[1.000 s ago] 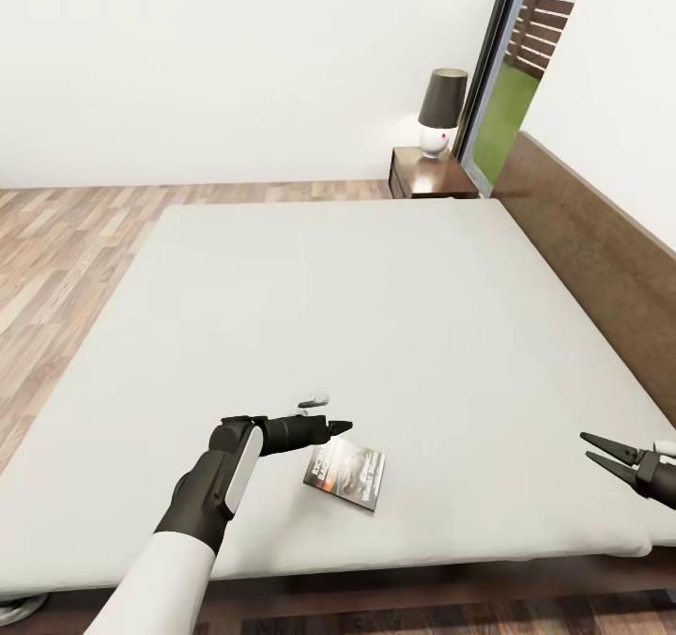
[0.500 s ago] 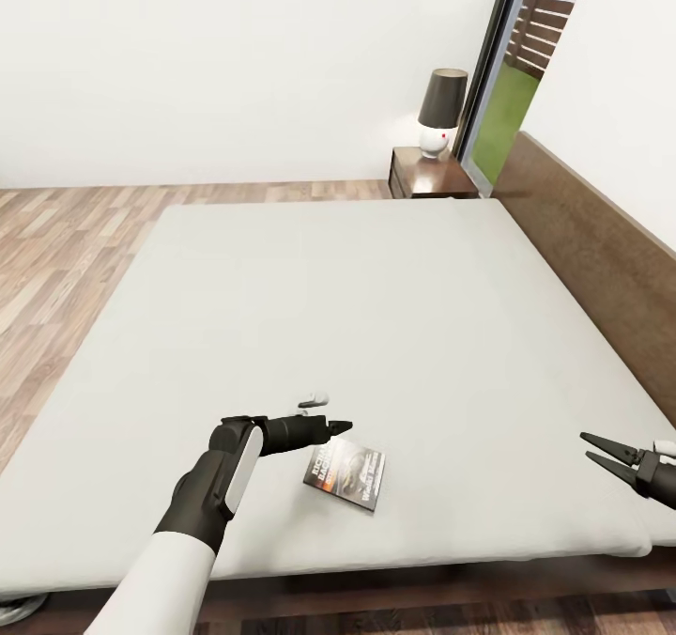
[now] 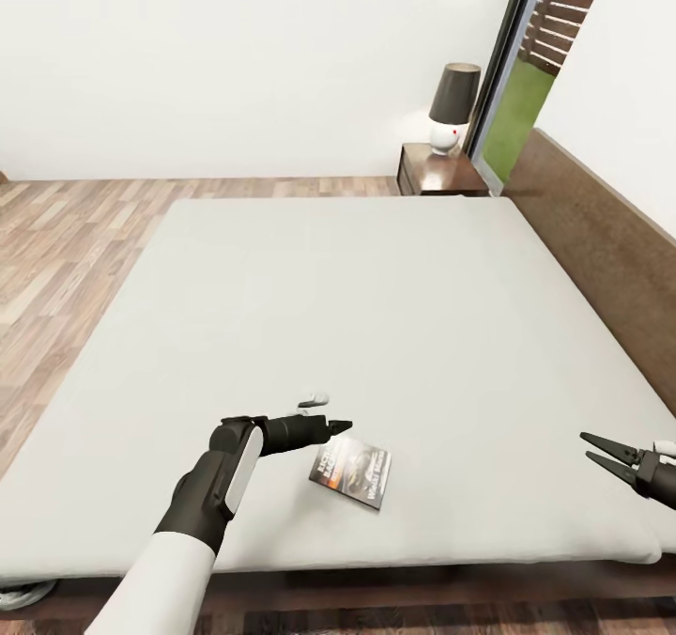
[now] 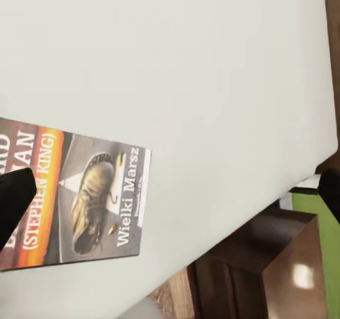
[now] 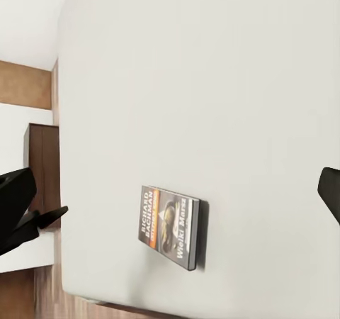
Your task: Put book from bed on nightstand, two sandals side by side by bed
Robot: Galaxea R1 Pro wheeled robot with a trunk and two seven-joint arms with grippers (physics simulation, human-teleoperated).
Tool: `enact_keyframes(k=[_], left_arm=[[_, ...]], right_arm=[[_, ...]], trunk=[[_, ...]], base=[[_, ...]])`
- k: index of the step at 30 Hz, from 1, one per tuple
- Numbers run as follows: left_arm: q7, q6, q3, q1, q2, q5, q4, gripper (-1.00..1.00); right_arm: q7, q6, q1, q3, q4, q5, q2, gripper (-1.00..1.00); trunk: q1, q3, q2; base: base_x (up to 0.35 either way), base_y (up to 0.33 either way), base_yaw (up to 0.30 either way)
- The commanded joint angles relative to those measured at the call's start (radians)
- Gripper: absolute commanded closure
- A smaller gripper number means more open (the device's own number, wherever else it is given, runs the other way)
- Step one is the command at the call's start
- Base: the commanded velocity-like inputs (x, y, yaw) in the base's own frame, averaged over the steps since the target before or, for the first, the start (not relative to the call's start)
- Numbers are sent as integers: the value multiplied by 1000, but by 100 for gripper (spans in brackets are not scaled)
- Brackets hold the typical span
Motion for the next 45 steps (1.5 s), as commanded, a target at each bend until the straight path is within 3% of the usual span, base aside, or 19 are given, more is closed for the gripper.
enact_keyframes(k=[1,3,6,7,8,9,11,13,14,17,24,28,45], left_arm=[[6,4,0,-1,0,10,3,-100],[17,-7,-1,-1,0,10,17,-100],[81,-14,-3,-5,0,11,23,-100],[171,-15,-6,-29,0,23,21,-100],[193,-15,-7,-41,0,32,20,-100],[230,-15,-12,-65,0,60,20,-100],[278,-15,-54,-111,0,170,21,-100],[294,-18,-131,-125,0,262,20,-100],[301,-26,-185,-132,0,327,18,-100],[303,-54,-214,-134,0,370,16,-100],[254,-75,-229,-136,0,441,19,-100],[229,-78,-230,-136,0,465,23,-100],[227,-86,-232,-130,0,470,25,-100]], right_arm=[[1,7,0,0,0,-4,0,-100],[0,7,0,0,0,-4,0,-100],[0,7,-1,0,0,-4,0,-100],[0,7,-1,0,0,-4,0,-100],[0,7,-1,0,0,-4,0,-100],[1,7,-1,0,0,-4,0,-100],[1,7,-1,0,-5,-4,0,-100],[0,7,-1,0,-15,-4,0,-100],[1,7,-1,0,-18,-4,0,-100],[1,7,0,0,-20,-4,0,-100],[1,7,-1,0,-20,-4,-1,-100],[1,7,-1,0,-20,-4,0,-100],[0,6,-1,-2,-20,-3,0,-100]], trunk=[[0,-2,-1],[0,-5,-1],[0,-9,-1],[0,-10,-1],[0,-12,-1],[0,-13,-1],[0,-16,-1],[0,-19,-1],[0,-20,-1],[0,-24,-1],[0,-32,-1],[0,-37,-1],[0,-41,-1]], base=[[0,0,124],[0,0,125],[0,0,126],[0,0,127],[0,0,127],[0,0,127],[0,0,127],[0,0,127],[0,0,126],[0,0,125],[0,0,122],[0,0,117],[0,0,28]])
